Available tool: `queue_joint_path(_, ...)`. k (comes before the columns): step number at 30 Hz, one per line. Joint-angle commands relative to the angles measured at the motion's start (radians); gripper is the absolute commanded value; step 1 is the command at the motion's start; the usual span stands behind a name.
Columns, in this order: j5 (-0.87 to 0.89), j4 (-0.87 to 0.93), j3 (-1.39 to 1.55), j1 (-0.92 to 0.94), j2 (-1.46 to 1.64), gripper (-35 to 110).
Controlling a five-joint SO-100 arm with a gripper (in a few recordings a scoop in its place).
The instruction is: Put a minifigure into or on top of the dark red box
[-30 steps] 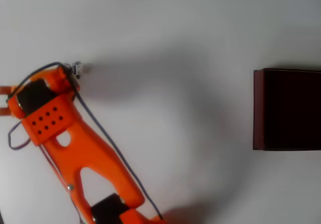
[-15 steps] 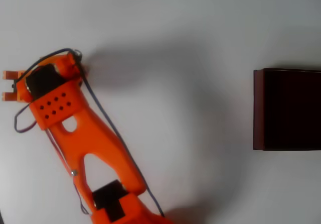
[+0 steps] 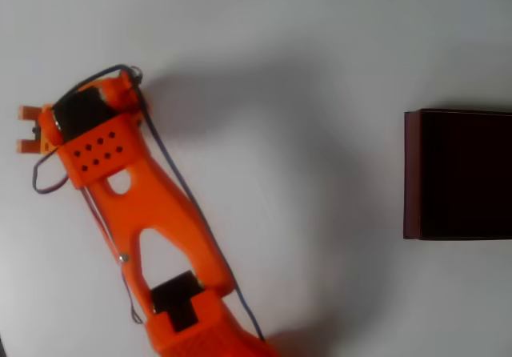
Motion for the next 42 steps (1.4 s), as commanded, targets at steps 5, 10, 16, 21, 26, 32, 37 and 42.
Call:
queue_joint_path(5,-0.011,0.009,-0.051,0.006,-0.012,23)
queue_joint_path(10,-0.011,0.014,-0.086,0.002,-0.043,23)
queue_joint_path(16,-0.014,0.034,-0.152,-0.002,-0.094,23)
queue_joint_path(21,-0.018,0.140,-0.377,-0.003,-0.227,23)
queue_joint_path(26,-0.015,0.262,-0.744,-0.008,-0.446,23)
queue_joint_path(32,-0.012,0.262,-0.715,-0.003,-0.445,20)
queue_joint_path(37,-0.008,0.262,-0.718,-0.003,-0.448,15)
queue_joint_path(42,-0.011,0.264,-0.707,-0.008,-0.449,12)
